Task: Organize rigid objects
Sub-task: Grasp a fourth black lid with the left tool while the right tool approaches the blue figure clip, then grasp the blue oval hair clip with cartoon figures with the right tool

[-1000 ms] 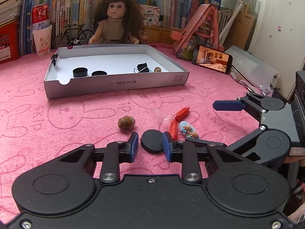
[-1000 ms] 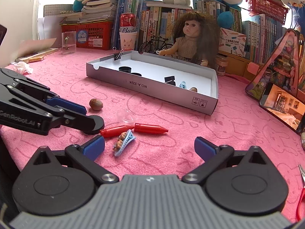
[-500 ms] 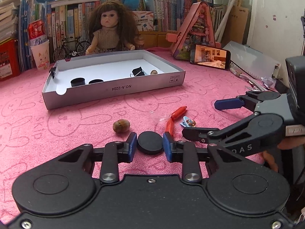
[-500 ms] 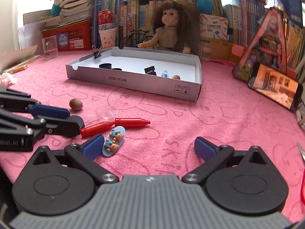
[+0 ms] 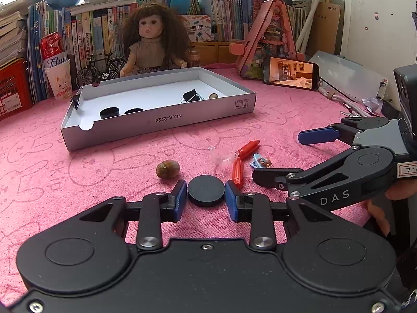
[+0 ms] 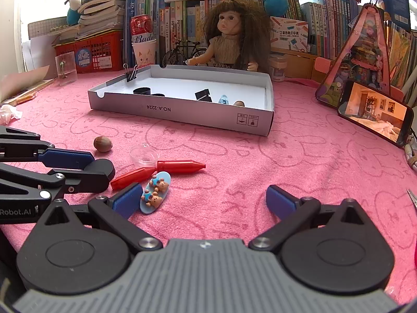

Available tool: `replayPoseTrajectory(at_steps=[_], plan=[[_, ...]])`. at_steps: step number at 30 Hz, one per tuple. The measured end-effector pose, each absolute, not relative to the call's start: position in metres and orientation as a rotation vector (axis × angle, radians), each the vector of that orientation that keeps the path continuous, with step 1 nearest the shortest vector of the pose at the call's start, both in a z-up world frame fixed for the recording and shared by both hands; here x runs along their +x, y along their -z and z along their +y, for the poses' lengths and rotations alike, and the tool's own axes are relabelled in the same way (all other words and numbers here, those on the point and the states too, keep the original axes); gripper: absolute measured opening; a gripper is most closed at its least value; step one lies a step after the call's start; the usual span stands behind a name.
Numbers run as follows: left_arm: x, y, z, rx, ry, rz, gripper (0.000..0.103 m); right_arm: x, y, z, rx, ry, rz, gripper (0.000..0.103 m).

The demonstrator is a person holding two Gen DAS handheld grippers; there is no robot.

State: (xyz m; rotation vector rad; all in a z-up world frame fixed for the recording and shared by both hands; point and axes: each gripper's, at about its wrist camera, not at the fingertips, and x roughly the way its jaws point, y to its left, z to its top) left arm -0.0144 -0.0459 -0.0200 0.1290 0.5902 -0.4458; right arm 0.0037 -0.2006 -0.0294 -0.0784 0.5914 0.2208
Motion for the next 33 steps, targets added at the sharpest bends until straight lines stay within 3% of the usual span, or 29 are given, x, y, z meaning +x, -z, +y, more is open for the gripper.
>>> replayPoseTrajectory(at_steps=[25, 33], plan=[[-0.012, 0.009, -0.043, 0.104, 0.419, 0.551, 0.029, -0.003, 0.030, -0.194, -0.065, -0.178, 0.576, 0.103], [-0.009, 0.010, -0.041, 0.089, 0.406, 0.557, 0.029, -0.014, 0.028, -0.185, -0.103, -0.234, 0.532, 0.085]])
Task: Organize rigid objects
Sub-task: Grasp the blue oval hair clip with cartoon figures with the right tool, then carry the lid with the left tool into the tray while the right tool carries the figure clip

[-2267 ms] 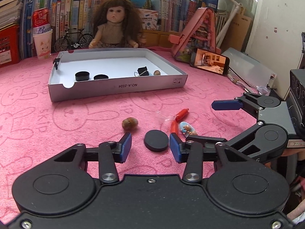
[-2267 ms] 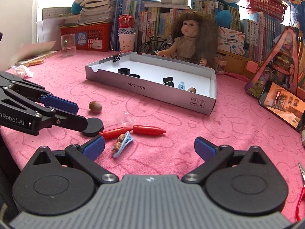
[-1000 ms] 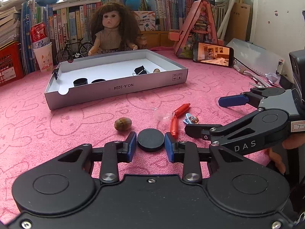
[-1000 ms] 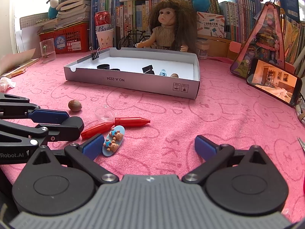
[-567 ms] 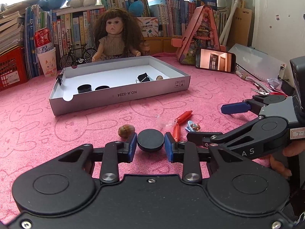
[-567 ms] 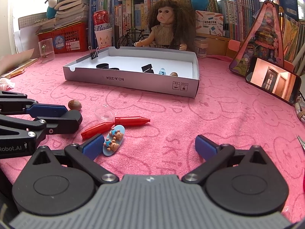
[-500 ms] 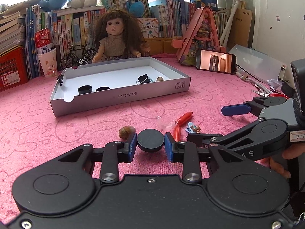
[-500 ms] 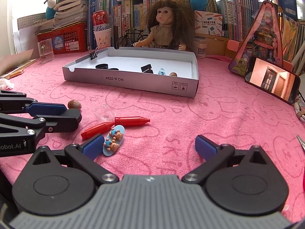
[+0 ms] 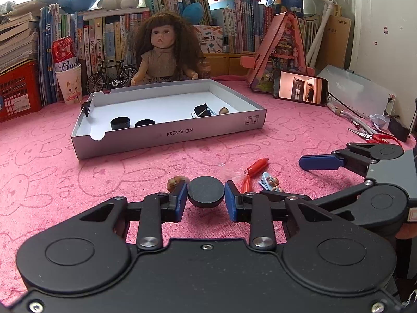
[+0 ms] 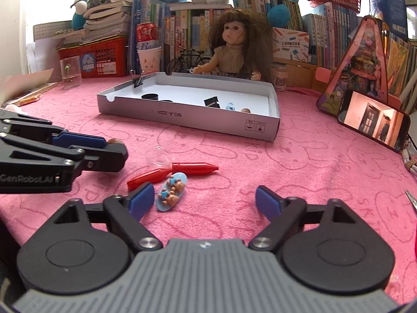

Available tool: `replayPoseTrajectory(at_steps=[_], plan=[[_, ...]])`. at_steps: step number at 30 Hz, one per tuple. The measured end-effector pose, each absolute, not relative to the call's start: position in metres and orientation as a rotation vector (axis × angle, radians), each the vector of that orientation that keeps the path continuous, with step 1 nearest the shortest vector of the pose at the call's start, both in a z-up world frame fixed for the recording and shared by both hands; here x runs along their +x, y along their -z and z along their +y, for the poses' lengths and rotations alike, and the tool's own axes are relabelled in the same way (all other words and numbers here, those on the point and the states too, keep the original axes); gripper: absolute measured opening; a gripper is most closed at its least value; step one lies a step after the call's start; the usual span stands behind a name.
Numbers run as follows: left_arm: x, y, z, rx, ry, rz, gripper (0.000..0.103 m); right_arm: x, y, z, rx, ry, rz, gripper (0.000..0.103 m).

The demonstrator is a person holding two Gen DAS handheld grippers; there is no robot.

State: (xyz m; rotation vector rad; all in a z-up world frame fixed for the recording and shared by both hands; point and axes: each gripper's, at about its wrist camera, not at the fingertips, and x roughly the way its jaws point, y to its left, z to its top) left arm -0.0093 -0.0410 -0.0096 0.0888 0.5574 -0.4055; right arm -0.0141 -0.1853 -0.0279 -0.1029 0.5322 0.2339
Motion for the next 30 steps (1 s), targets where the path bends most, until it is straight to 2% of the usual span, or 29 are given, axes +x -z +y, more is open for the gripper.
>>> replayPoseTrajectory(at_steps=[10, 12, 13, 16, 30], plan=[[-0.008, 0.005, -0.042, 0.083, 0.404, 0.544, 0.029, -0.019, 0.025, -0.172, -0.120, -0.288, 0.513, 0.048], [-0.007, 0.005, -0.042, 0.080, 0.402, 0.542, 0.029, -0.020, 0.024, -0.170, -0.118, -0.298, 0.513, 0.036], [-0.007, 0.004, -0.042, 0.079, 0.401, 0.542, 0.029, -0.020, 0.024, -0.169, -0.119, -0.300, 0.513, 0.026], [-0.008, 0.004, -0.042, 0.078, 0.398, 0.542, 0.029, -0.021, 0.022, -0.167, -0.124, -0.311, 0.506, 0.023], [0.005, -0.007, -0.032, 0.046, 0.348, 0.520, 0.029, -0.007, 0.001, -0.174, -0.095, -0.254, 0.457, 0.021]])
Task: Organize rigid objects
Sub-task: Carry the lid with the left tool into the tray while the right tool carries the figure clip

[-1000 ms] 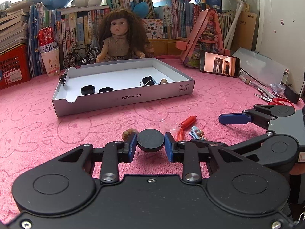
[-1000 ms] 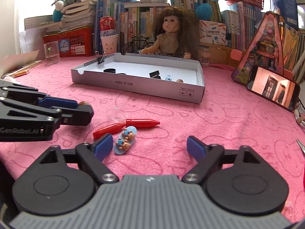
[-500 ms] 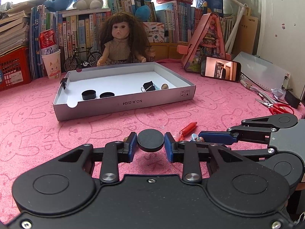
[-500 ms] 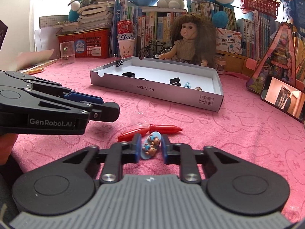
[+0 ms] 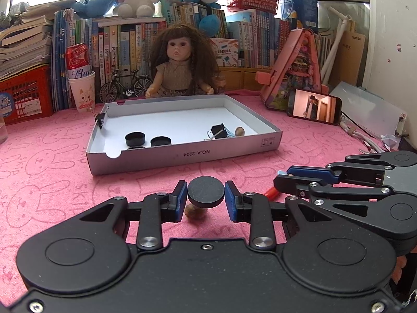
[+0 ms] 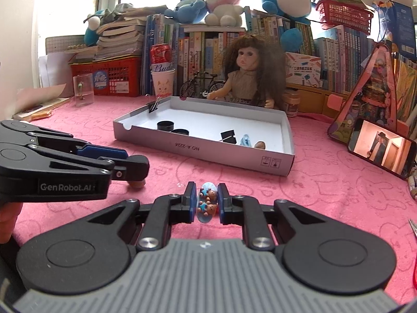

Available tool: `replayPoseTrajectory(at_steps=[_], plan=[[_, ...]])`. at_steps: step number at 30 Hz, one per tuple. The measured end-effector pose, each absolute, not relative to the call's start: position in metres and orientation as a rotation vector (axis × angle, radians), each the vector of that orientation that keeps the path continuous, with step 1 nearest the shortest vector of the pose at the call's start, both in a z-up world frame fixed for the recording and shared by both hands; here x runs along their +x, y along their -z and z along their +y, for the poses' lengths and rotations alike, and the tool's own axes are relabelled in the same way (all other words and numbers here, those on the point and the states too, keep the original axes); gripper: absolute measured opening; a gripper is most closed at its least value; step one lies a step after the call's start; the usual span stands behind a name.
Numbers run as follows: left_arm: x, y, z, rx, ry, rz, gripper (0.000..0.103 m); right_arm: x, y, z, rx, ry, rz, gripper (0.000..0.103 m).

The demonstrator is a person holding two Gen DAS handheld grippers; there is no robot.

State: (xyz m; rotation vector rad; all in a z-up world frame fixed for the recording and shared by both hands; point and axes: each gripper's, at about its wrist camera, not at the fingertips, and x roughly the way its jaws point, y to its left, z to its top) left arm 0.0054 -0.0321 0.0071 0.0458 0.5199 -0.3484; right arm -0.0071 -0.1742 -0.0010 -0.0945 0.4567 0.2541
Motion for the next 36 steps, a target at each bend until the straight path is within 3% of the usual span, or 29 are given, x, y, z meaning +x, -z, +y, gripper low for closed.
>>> replayPoseTrajectory(at_steps=[36], plan=[[0.034, -0.032, -0.013, -0.013, 0.258, 0.472, 0.029, 0.022, -0.021, -0.198, 0.016, -0.126, 0.415, 0.021]])
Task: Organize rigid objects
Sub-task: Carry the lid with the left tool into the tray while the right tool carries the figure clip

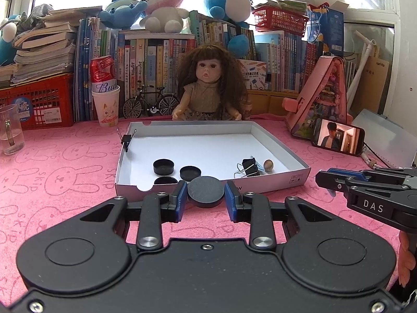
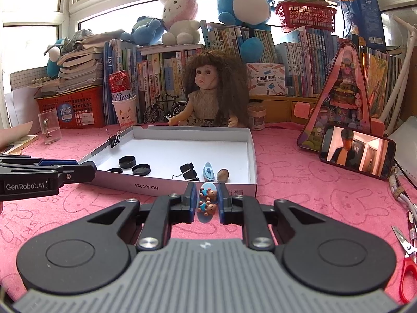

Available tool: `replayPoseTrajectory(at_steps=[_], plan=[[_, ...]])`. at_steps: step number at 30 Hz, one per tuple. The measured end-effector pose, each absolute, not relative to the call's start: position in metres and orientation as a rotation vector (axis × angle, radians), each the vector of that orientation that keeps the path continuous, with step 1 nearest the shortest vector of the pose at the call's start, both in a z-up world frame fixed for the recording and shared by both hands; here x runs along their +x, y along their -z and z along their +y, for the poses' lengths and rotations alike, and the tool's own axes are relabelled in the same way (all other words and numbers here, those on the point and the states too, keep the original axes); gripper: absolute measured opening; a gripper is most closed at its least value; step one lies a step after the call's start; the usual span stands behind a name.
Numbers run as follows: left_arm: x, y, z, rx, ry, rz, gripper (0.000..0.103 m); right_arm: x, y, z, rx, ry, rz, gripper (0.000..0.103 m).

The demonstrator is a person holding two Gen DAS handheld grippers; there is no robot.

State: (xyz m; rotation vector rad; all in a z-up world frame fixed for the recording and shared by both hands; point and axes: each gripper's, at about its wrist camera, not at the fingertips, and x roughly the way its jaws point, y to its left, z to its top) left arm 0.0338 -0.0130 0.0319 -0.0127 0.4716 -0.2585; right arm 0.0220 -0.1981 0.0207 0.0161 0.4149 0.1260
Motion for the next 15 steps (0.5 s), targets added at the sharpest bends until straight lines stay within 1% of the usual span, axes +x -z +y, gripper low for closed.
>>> replayPoseTrajectory(at_steps=[15], plan=[[0.0378, -0.0325, -0.0096, -0.021, 0.249, 0.474, 0.029, 0.0237, -0.0176, -0.2003, 0.020, -0.116, 0.420, 0.021]])
